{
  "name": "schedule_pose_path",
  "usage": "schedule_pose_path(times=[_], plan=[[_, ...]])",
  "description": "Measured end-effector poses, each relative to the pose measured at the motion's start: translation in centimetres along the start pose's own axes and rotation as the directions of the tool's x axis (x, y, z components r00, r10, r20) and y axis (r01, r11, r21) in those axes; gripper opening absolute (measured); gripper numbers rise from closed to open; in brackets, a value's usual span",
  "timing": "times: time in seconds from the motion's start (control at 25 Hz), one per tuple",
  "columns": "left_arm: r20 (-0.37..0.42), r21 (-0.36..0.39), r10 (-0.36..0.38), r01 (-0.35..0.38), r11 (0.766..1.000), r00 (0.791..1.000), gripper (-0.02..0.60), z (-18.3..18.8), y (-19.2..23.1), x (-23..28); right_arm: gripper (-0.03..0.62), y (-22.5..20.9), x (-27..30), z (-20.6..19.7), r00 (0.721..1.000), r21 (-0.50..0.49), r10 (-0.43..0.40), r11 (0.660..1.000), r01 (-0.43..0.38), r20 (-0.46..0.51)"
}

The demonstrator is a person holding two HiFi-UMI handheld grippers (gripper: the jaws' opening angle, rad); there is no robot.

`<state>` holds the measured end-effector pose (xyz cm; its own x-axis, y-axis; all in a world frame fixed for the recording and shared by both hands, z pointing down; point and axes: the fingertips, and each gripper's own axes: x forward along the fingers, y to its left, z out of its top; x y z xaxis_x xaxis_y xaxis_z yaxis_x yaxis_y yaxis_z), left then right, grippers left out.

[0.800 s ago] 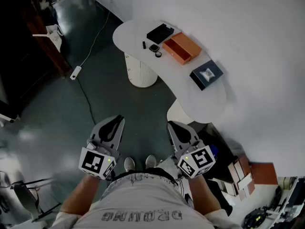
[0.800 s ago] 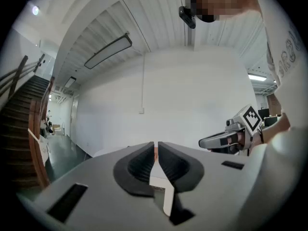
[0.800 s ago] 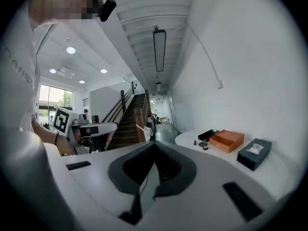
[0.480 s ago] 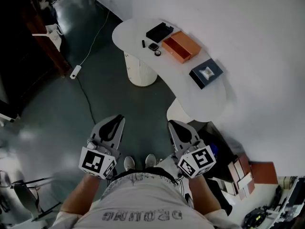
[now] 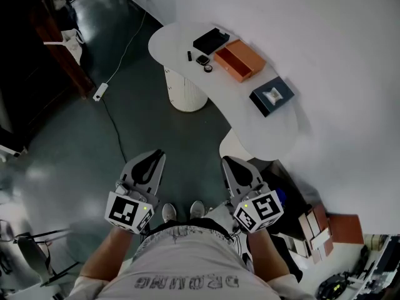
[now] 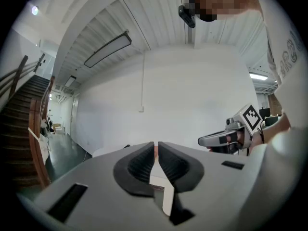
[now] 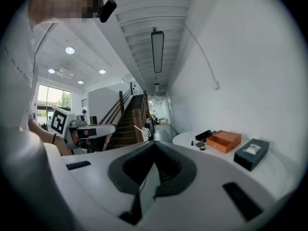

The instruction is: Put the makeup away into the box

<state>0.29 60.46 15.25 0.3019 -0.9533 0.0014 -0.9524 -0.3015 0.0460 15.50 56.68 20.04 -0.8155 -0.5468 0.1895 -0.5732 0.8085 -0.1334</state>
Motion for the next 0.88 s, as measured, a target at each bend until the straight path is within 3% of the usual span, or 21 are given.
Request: schedule_pose_path(times=[0.88], plan=[[0.0, 0.012, 0.029, -0.029, 1.0, 1.0, 0.041, 0.0, -1.3, 4.0, 0.025, -4.3, 0.0, 1.4, 1.0, -0.032, 0.007, 0.999, -0.006, 0.013]])
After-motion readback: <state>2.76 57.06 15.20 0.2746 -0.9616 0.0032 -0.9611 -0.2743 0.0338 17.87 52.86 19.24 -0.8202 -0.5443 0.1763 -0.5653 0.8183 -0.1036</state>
